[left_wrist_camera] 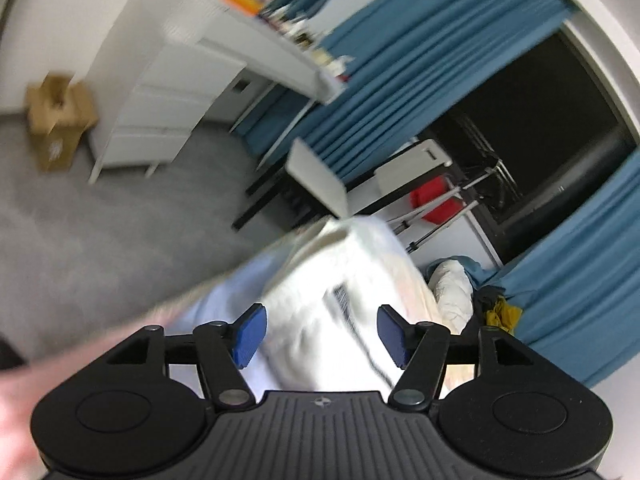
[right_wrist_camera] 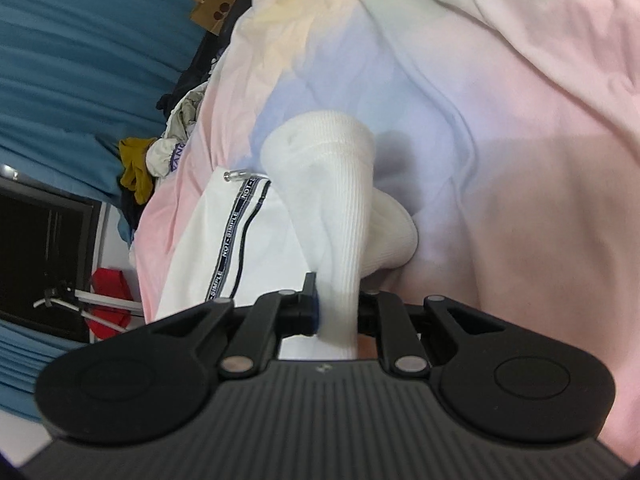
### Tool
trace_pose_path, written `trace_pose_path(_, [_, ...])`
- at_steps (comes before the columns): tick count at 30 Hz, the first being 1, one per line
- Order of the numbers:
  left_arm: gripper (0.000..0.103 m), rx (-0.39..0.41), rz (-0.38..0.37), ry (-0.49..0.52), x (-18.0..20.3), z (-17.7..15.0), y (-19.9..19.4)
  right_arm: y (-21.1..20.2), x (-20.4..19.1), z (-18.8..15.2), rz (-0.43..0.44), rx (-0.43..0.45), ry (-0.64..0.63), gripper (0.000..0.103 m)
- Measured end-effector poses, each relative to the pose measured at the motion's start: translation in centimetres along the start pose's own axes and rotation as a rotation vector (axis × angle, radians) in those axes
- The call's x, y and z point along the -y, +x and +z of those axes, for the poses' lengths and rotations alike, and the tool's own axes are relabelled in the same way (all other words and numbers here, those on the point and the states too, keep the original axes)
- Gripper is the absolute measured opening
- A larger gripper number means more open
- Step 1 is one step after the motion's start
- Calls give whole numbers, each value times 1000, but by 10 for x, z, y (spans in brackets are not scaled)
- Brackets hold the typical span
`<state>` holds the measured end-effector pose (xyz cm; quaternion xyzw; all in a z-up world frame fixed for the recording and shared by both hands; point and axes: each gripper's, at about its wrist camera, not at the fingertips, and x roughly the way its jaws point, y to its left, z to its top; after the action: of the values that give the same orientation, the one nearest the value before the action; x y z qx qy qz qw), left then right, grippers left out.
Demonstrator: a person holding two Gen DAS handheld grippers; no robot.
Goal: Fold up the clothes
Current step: 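Lower the folded waistband onto the pants and open the left gripper while the right gripper holds the hem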
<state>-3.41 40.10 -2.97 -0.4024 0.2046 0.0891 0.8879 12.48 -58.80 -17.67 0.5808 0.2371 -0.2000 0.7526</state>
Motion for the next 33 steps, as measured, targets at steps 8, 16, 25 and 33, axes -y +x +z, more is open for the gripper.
trace_pose_path(8, [66,-104,-20,16,23,55,106,0,-10,-2,-53,26,-35,14])
trace_pose_path(16, [13,-309,-33,44,47,67,170,-6,-10,-7,-105,58,-43,14])
trace_pose_path(25, [8,-103,-96,133,120,95,133,-10,-11,-8,-98,64,-51,14])
trace_pose_path(33, [8,-54,16,102,117,101,191,-13,-5,-8,-61,69,-26,14])
